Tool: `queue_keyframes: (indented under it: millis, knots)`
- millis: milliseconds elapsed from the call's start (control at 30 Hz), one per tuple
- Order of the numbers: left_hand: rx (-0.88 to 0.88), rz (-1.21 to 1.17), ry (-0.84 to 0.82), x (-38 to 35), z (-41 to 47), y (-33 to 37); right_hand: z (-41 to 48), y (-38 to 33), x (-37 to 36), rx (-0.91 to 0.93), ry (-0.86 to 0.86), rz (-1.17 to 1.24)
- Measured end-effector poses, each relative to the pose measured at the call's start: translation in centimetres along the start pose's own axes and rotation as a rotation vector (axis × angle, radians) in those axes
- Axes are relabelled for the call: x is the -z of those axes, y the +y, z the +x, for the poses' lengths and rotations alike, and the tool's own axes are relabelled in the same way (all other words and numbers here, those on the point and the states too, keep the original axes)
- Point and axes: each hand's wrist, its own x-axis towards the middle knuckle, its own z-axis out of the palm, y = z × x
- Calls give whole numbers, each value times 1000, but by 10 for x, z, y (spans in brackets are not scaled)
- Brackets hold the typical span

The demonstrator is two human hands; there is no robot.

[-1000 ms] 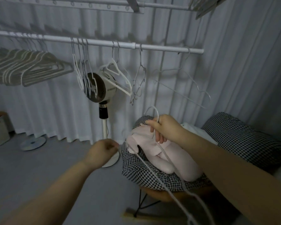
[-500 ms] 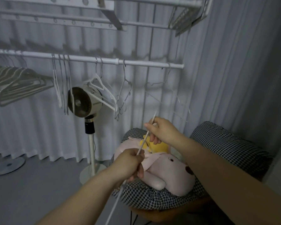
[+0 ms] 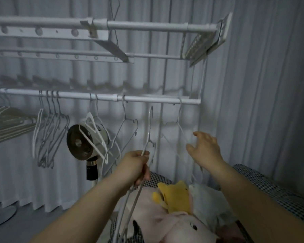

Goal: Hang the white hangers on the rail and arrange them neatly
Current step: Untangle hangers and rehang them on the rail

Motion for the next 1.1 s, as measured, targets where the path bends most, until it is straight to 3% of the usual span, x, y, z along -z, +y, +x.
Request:
queue_keyframes:
  millis: [167,367,467,733,833,900,967,1100]
  knots:
    - [-45,51,122,-7,58,15,38,20,-15,2,-211,146]
    - [-83,84,170,-14,108,29,60,29,-26,61,-292,286]
    - [-90,89,140,-11,125,34,65,31,-37,-26,-313,452]
    - [29,70,-53,-13,154,13,64,20,-68,-147,-97,672]
    - [37,270,-114,-2,149,16,67,16,-74,-158,-103,628]
    - [-62,653,-163,18,145,18,68,18,-73,-170,-98,560]
    - [-251,933,-86,40,144,30,68,21,-71,-181,-58,466]
    - [-924,999,277,67,175,51,66,17,-73,-163,6,333]
